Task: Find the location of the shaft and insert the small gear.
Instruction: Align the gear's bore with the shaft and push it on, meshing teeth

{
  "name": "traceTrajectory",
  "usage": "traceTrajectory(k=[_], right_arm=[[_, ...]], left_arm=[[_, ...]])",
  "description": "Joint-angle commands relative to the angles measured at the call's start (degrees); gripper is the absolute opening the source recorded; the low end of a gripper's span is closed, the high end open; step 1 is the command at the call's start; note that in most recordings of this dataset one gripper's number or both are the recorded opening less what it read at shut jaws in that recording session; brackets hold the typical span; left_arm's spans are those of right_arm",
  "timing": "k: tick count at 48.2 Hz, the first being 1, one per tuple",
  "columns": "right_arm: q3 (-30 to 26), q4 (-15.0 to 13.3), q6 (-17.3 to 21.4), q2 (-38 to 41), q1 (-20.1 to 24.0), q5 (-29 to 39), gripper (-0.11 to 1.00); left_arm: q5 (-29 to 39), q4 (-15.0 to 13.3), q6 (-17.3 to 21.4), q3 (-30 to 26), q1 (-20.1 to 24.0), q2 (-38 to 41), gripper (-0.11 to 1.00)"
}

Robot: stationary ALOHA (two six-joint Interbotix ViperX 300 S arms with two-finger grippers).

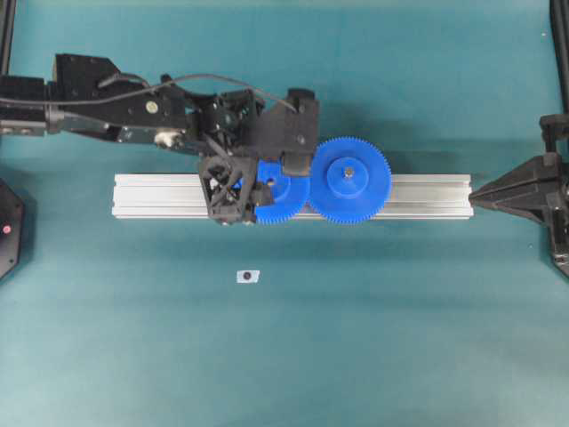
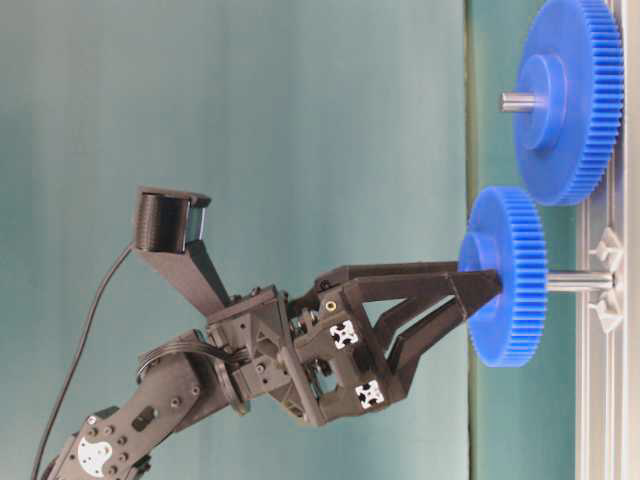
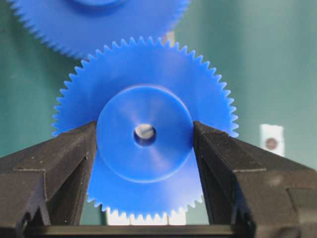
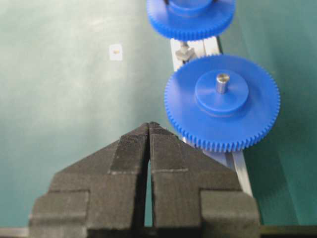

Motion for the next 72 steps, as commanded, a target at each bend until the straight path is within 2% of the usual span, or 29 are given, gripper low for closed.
traceTrajectory(k=[1,14,30,42,58,72], right_arm=[[-0.62,0.09,0.53,0.26,-0.09,-0.44,0.02],[-0.62,0.09,0.7,0.26,-0.09,-0.53,0.02],[0.0,0.0,2.11,0.26,-0.09,-0.79,0.02],[0.53,-0.09,2.11,0.26,-0.09,-2.02,0.02],[0.53,-0.09,2.2,0.26,-0.09,-2.11,0.02],[0.62,-0.09,2.2,0.26,-0.09,-2.11,0.02]], left_arm=[[0.09,0.18,0.0,-0.53,0.18,-0.88,0.64],[0.53,0.18,-0.62,-0.97,-1.67,-1.05,0.64],[5.89,0.18,-0.97,-3.6,-2.02,-3.25,0.64],[4.31,0.18,-1.76,-3.69,-2.29,-1.85,0.64],[2.9,0.18,-2.02,-4.13,-4.83,0.44,0.64],[1.58,0.18,-1.76,-4.22,-4.13,0.79,0.64]])
